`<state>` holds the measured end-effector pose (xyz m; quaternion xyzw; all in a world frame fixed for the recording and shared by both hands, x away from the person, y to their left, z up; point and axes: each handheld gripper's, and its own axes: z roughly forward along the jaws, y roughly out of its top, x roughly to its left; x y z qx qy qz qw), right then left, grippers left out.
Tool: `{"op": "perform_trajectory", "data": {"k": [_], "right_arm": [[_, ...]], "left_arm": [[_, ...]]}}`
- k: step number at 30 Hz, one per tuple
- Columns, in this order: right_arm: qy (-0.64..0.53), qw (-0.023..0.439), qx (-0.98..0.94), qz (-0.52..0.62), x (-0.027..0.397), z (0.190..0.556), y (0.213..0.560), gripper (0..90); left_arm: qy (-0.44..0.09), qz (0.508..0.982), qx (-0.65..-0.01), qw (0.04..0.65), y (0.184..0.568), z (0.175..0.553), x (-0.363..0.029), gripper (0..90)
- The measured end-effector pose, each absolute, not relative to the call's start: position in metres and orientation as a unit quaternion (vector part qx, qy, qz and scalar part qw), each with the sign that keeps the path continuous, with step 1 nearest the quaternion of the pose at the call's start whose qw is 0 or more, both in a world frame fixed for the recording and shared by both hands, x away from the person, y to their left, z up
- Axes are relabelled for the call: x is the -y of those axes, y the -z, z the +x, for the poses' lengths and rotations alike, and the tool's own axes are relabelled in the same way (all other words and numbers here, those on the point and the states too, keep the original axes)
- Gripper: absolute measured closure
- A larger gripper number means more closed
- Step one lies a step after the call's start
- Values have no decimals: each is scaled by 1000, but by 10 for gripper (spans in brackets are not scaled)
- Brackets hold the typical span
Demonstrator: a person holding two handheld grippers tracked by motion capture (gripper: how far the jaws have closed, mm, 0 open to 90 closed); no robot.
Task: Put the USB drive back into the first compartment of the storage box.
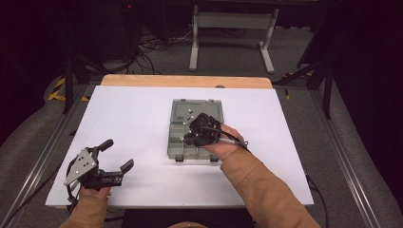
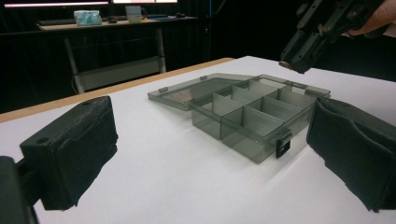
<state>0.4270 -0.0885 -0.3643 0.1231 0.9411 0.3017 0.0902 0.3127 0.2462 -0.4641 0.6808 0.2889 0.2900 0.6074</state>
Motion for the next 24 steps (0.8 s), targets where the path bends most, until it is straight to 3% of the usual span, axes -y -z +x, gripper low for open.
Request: {"op": "perform_trajectory", "data": {"k": [24], "right_arm": [[-318,105,-929,158,73,461,372,787]], "left_arm": [[-289,679,-291,609,464,313,-248,23]]}}
